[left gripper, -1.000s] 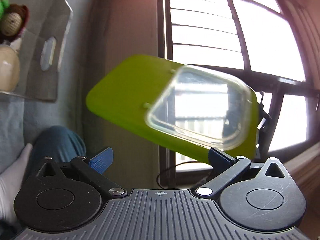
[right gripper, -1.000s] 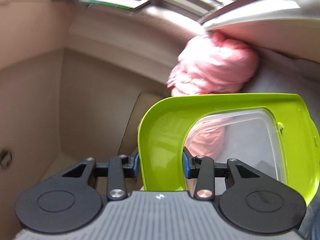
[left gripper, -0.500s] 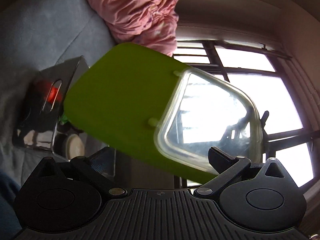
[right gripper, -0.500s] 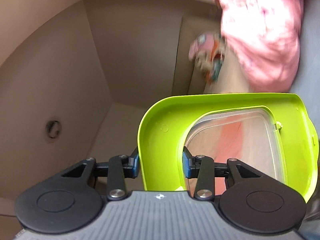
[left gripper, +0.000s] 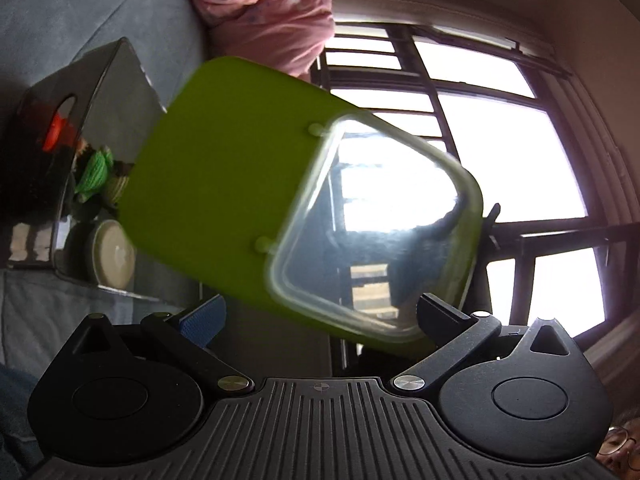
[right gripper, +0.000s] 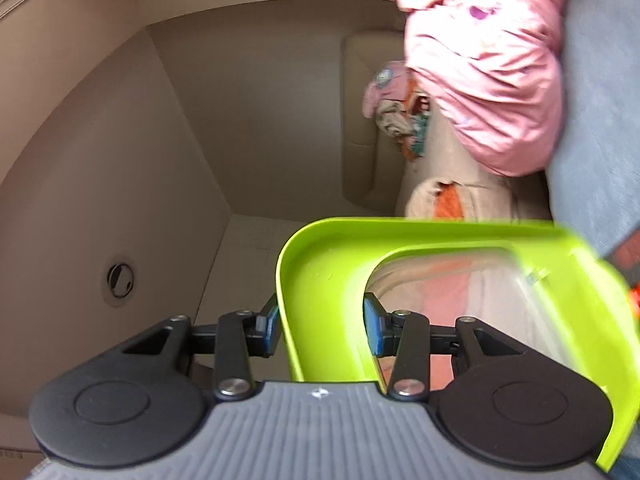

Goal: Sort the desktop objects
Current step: 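Carry the green lid over the clear box with the right tool, then lower the green lid onto the clear box with the right tool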

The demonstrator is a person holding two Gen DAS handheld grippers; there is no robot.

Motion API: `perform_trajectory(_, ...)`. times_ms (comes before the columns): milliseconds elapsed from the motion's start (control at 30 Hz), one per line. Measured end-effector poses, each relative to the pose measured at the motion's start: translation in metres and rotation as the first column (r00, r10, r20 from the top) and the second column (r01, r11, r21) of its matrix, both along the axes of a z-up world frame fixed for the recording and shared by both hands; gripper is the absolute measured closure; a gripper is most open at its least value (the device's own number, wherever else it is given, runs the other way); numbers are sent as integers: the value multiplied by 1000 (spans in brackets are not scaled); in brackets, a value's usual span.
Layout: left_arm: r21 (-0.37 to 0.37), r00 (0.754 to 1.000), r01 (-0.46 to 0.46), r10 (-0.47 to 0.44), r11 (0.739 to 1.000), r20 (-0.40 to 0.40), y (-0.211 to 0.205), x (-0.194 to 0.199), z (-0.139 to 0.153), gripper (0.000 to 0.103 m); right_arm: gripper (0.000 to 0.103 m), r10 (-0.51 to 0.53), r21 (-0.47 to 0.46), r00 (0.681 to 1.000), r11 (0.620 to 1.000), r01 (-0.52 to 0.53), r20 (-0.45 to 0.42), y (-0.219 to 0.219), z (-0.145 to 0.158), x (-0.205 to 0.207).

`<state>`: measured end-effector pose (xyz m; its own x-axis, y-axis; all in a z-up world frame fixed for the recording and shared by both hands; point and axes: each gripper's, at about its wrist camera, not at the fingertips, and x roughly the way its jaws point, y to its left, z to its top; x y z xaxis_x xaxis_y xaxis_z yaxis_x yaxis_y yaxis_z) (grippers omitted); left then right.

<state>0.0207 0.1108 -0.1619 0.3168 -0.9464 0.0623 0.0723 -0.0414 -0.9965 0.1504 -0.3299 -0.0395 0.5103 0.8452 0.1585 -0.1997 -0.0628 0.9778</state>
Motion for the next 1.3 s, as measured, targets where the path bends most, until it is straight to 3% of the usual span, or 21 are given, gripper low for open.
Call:
perform_trajectory(67, 18, 1000, -20, 20, 1000, 2, 7, -2, 3, 0, 55, 28, 23, 999, 999, -29, 45, 17, 20, 2)
perform_trajectory(233, 23, 993, -103, 101, 994, 62, 41, -19, 26, 0, 53, 67, -18, 987, 998, -65, 147, 63, 70, 3)
perform_trajectory(400, 14, 982, -163, 161, 987, 96, 72, -31, 31, 0, 55, 133, 93, 985, 985, -144, 114, 105, 75, 24)
perform_trajectory(500, 25, 983, -165, 162, 986, 86, 76, -29, 25, 0, 56, 171, 183, 985, 968, -173, 25, 118, 45, 35)
perform_trajectory(633, 75, 987, -143, 137, 987, 79, 63, -22, 23, 0, 57, 188, 250, 975, 956, -154, -121, 104, -23, 32)
perform_trajectory(767, 107, 992, -120, 114, 987, 55, 51, -8, 15, 0, 57, 139, 265, 966, 961, -79, -218, 59, -83, 9)
perform_trajectory(933, 188, 993, -111, 118, 976, -25, 44, 16, -10, 0, 59, 56, 321, 966, 947, 29, -252, -16, -139, -14)
perform_trajectory(1067, 277, 991, -84, 109, 957, -75, 46, 36, -38, 0, 62, -3, 260, 962, 963, 77, -274, -65, -173, -19)
perform_trajectory(1200, 398, 988, -71, 119, 915, -96, 49, 55, -45, 0, 60, -58, 117, 940, 988, 103, -335, -100, -201, -13)
perform_trajectory(1300, 448, 981, -111, 169, 887, -93, 62, 69, -42, 0, 57, -104, 30, 912, 992, 126, -396, -111, -226, -1)
